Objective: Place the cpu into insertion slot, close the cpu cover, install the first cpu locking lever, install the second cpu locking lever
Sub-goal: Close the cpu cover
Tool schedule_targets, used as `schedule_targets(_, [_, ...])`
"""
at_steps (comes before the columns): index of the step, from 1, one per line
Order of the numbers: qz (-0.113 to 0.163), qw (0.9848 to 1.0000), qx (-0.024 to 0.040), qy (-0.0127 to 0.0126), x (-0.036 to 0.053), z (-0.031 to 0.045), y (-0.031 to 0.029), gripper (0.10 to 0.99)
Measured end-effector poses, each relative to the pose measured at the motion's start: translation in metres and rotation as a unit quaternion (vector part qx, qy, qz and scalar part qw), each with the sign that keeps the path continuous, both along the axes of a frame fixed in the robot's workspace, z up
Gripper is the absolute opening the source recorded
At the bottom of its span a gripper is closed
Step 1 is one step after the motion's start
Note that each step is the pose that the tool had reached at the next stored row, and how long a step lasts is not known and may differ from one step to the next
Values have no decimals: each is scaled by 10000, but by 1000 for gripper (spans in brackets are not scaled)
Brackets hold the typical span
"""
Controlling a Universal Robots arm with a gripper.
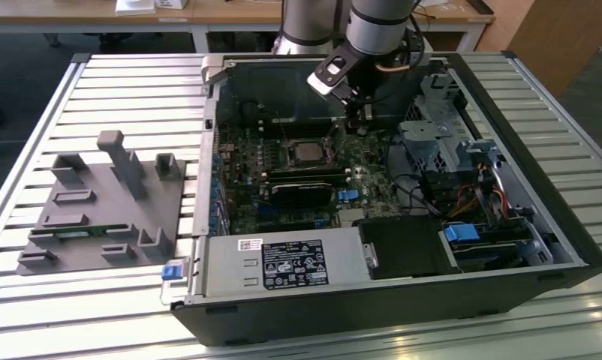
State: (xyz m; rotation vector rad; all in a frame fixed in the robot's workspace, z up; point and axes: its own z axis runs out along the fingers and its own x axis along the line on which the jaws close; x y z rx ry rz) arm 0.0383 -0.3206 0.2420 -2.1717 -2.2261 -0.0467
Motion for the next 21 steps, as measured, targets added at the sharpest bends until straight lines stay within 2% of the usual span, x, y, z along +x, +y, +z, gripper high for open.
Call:
schedule_targets(14, [0, 10000, 0, 0, -57, -4, 0, 114])
schedule_targets(21, [0, 10000, -1, 0, -137, -8, 0, 114])
